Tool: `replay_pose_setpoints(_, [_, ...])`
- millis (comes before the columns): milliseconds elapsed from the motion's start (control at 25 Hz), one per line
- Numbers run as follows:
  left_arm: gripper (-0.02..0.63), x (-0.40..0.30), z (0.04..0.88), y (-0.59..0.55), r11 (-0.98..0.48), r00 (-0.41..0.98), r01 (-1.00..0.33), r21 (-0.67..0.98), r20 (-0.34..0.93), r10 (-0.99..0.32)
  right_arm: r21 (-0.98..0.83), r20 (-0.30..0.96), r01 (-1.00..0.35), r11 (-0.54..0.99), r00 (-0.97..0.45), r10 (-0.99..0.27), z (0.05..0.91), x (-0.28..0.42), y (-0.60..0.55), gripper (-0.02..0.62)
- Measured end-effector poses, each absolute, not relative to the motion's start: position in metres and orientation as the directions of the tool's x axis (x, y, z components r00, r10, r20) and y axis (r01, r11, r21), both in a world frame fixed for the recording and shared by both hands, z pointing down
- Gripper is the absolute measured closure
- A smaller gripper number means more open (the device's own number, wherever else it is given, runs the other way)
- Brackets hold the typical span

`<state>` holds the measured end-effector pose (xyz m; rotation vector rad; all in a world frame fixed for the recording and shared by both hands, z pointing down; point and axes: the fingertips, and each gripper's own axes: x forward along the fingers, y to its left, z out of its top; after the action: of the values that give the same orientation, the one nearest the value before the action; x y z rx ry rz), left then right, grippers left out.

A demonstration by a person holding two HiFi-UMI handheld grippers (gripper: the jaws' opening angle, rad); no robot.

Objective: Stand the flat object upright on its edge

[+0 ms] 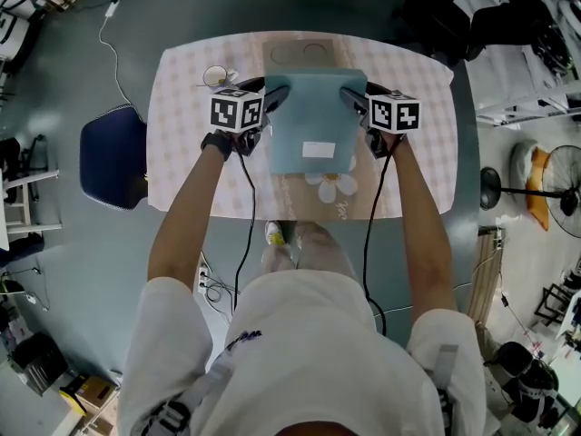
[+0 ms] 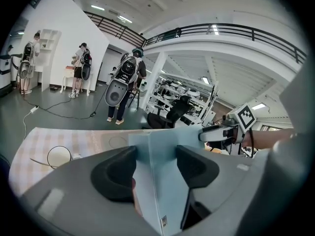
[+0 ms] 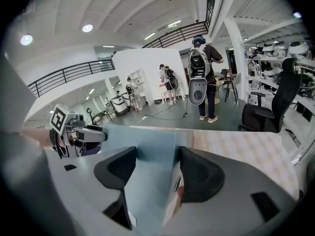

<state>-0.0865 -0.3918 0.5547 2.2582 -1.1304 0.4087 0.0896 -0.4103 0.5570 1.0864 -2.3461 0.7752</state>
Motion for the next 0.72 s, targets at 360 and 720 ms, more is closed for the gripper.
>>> replay_pose_setpoints(360, [0.350, -0.087, 0.543, -0.389, -0.495, 0.598, -0.801, 0.337, 0.484, -0.639, -0.288, 0.585, -0.793, 0.537, -0.589, -0.557, 0.547, 0.089, -0.408, 0.313])
replay_pose_setpoints(720, [0.354, -0.088, 0.530, -0.392, -0.503, 0.597, -0.802, 0.322, 0.477, -0.645, -0.267, 0.570, -0.797, 0.542, -0.584, -0.577, 0.535, 0.089, -0.410, 0.314])
